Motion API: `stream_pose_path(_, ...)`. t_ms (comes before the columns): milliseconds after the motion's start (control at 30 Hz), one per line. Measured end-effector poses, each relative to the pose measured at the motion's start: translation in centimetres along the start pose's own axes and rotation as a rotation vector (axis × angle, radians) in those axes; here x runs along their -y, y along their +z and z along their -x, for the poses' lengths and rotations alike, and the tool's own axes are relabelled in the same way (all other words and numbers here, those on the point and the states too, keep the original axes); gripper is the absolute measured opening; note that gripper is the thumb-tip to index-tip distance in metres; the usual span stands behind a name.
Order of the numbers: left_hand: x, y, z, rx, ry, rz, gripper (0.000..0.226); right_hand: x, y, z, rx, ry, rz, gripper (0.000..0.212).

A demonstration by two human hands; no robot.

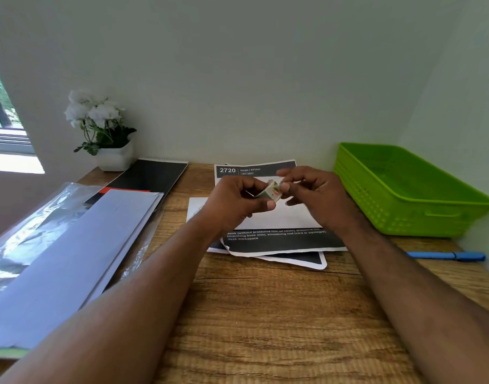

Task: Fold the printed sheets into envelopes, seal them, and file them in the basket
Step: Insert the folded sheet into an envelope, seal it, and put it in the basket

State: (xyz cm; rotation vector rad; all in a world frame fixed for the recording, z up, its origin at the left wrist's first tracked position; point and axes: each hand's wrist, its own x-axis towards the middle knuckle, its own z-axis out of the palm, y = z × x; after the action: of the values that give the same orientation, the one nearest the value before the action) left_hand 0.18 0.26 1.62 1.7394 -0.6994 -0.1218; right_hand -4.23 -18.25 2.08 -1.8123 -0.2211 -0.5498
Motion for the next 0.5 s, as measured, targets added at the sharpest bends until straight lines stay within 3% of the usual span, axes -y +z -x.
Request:
stream_pose_path(100,0.2,-1.1,-0.5,-0.063,0.016,-0.097,0.026,-0.1,-0.3,-0.5,-0.277,0.147,-0.333,0.007)
stream_pose_path(167,0.9,-2.4,-1.0,-0.165,0.065,-0.329,0.018,-0.7,-1.2,-0.9,-0.365,0.169,-0.373,0.007)
stream_pose_path(233,1.8,-4.0,-1.4,-0.258,0.078,-0.536,0.005,-1.7,-2.1,-1.1,-0.368,0.156,-0.332,0.006)
stream_pose_path(300,3.3,-5.3,-1.9,-0.326,0.045,-0.651,0.02,-2.4,-2.5,-1.1,-0.345,0.13,-0.271,0.011)
stream_pose_path(367,4.3,-6.0,-2.1,-0.346,-0.026,-0.741,0.016,-2.4,-2.5,-0.9,-0.312,0.134,-0.197,0.02)
stream_pose_path(433,4.4,-6.0,-2.2,-0.332,-0.074,-0.794,0.01,-2.3,-2.7,-0.6,-0.284,0.146,-0.157,0.017)
stream_pose_path(500,4.0,-5.8,-2.2,-0.349,-0.097,-0.838,0.021,-2.1,-2.8,-0.3,-0.247,0.153,-0.156,0.011)
